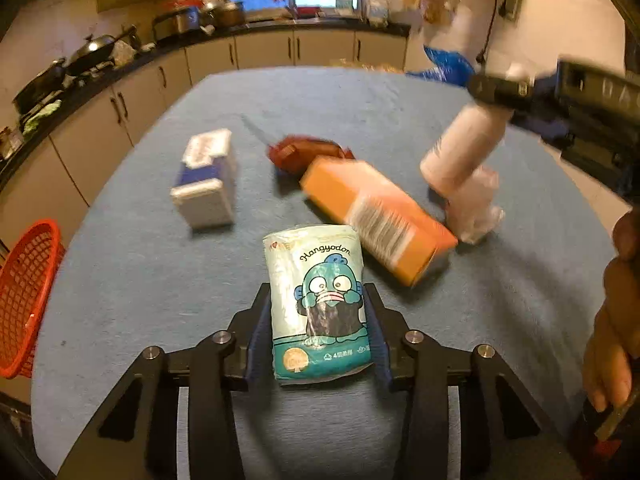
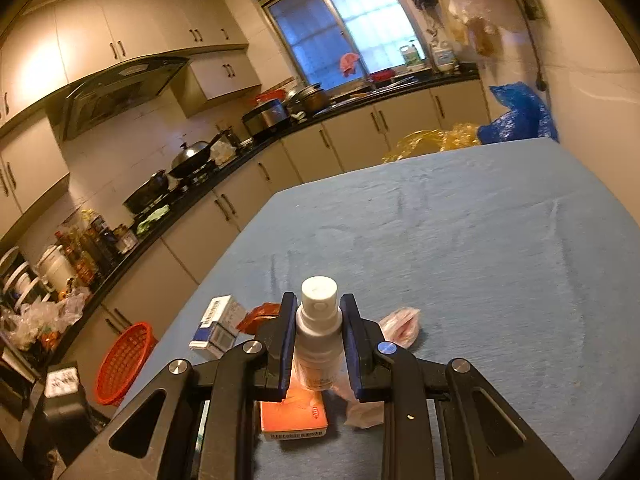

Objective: Collect trash
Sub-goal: 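Lift the tissue pack with the left tool while the right tool lifts the spray bottle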

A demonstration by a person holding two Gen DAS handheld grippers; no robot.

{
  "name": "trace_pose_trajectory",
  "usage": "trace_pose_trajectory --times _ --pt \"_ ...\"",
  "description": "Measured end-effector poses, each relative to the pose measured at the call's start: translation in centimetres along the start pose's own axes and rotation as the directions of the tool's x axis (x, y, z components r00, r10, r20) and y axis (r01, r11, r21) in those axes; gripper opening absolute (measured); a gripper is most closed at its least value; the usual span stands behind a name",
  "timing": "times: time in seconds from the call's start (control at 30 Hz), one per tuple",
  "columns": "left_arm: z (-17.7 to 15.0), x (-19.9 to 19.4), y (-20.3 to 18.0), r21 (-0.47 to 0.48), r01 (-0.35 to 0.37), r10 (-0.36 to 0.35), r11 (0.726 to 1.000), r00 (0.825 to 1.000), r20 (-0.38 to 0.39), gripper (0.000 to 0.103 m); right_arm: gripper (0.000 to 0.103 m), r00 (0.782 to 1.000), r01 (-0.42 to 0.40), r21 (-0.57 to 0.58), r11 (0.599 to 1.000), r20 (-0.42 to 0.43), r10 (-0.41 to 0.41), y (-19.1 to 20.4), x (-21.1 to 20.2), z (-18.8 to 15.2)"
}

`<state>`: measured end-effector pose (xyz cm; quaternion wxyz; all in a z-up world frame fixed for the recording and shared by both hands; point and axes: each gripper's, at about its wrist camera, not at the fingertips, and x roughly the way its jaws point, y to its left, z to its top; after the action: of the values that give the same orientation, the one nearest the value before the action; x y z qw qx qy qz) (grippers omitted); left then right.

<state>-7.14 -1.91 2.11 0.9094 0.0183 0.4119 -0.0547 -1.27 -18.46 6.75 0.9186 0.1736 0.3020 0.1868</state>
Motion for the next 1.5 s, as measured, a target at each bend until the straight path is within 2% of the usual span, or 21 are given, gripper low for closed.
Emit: trace_pose_trajectory --times 0.1,0.27,0.77,1.03,1.5 --pt "0.1 -1.0 0.7 -0.014 -0.034 0.035 0.999 0.998 0.057 0.042 0.023 1.0 -0.013 -0.02 1.0 -0.01 0.013 0.5 0.3 -0.2" --pt "0.4 -1.2 1.3 -0.022 -0.053 0.055 0.998 0.996 0.073 0.042 0.023 1.0 -0.024 -0.079 0.997 -0.013 0.023 1.6 0.5 -0.7" --pt "0.6 -1.9 3.1 -0.046 -0.05 0.054 0.998 0.995 0.087 0.042 0.023 0.999 -0.028 -0.143 0.989 -0.021 0.025 2.8 0.8 -1.7" --pt "0.4 -3.7 4.8 -0.072 -0.041 0.05 0.997 0.992 0.119 0.042 0.023 0.999 -0.006 -0.113 0.994 -0.032 0.003 2.9 1.1 -1.9" --pt "-0.3 -6.9 9.6 -0.158 -0.039 0.067 0.987 0.982 0.176 0.042 0.023 0.998 -0.038 -0.155 0.987 -0.051 0.03 8.5 -0.8 -3.0"
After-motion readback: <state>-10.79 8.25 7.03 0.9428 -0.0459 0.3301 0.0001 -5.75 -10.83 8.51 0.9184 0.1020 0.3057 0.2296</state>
